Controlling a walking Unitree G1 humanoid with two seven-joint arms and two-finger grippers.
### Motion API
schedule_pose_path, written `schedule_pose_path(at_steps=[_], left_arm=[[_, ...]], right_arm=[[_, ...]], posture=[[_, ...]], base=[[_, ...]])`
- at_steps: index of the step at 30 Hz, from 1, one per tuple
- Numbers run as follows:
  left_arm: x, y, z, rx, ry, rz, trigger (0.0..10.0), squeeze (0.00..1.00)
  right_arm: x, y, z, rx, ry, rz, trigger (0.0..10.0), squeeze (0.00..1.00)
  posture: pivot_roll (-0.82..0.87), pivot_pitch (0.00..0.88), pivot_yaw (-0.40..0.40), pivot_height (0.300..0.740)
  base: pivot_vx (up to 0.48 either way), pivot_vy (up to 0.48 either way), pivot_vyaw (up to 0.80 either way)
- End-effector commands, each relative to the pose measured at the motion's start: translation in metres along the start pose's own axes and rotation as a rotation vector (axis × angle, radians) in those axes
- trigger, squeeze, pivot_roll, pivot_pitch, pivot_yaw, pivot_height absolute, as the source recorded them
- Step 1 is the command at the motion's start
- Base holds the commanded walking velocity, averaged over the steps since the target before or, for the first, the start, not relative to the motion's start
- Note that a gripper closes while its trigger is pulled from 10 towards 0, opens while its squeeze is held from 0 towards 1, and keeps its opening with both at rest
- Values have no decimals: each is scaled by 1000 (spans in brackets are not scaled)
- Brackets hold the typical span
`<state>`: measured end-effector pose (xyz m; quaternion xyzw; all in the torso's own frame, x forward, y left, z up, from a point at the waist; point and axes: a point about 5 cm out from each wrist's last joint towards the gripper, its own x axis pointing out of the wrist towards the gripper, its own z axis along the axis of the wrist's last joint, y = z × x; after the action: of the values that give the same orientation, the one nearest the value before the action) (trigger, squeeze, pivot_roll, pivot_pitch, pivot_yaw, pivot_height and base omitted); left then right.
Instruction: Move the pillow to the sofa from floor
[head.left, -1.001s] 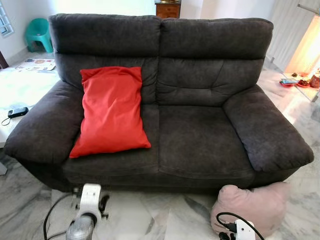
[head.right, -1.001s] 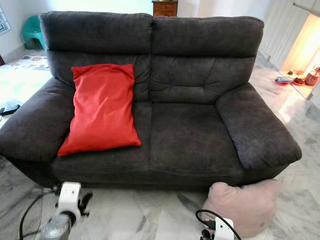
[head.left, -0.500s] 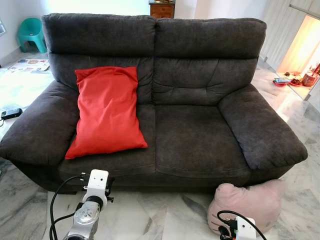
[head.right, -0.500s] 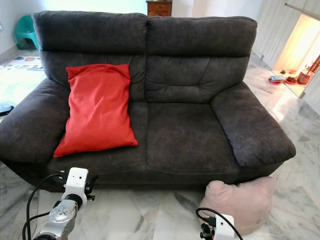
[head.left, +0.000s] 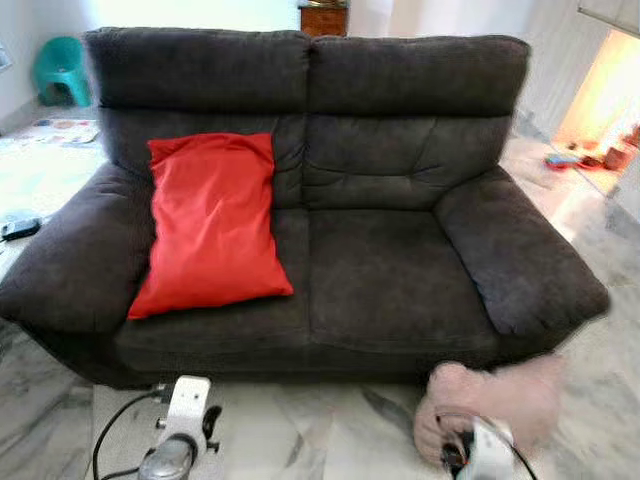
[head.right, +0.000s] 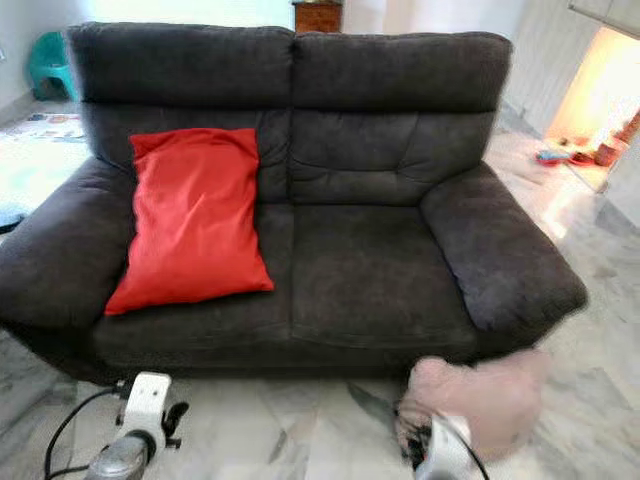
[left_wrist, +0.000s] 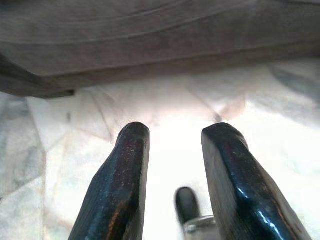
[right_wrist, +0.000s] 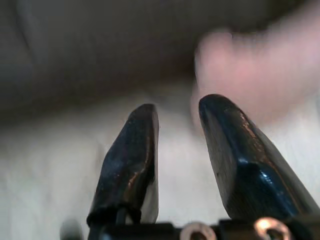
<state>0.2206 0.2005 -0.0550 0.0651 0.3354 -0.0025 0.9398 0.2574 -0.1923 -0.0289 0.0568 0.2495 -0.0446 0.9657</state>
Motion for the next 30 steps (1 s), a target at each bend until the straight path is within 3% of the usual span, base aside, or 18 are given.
schedule_pose_path(at_steps=[1, 5, 6, 10, 16, 17, 22, 30], left_arm=[[-2, 2, -9, -19, 43, 3, 10000, 0], [-2, 1, -9, -24, 42, 0, 10000, 0], [-2, -1, -10, -29, 49, -1, 10000, 0], [-2, -3, -10, -52, 46, 5, 10000, 0], [-3, 2, -10, -73, 34, 31, 10000, 0], [-4, 4, -13, -65, 43, 29, 10000, 0], [-6, 6, -17, -60, 57, 32, 10000, 0], [-7, 8, -19, -66, 67, 37, 10000, 0]], right_arm=[[5, -1, 20, 34, -81, -2, 10000, 0], [11, -5, 41, 36, -150, 1, 10000, 0], [15, -4, 55, 10, -178, 16, 10000, 0], [18, -4, 57, -14, -141, 21, 10000, 0], [5, -7, 8, -39, 47, 14, 10000, 0], [-6, -10, -20, -43, 146, 3, 10000, 0], [-24, -12, -55, -33, 259, -9, 10000, 0], [-32, -7, -71, -3, 313, -5, 10000, 0]], posture=[[22, 0, -52, 736], [9, 0, -59, 736], [11, 0, -65, 736], [18, 0, -75, 736], [26, 0, -78, 736], [27, 0, -76, 736], [26, 0, -69, 736], [17, 0, -63, 736]], base=[[0, 0, 0], [0, 0, 0], [0, 0, 0], [0, 0, 0], [0, 0, 0], [0, 0, 0], [0, 0, 0], [0, 0, 0]])
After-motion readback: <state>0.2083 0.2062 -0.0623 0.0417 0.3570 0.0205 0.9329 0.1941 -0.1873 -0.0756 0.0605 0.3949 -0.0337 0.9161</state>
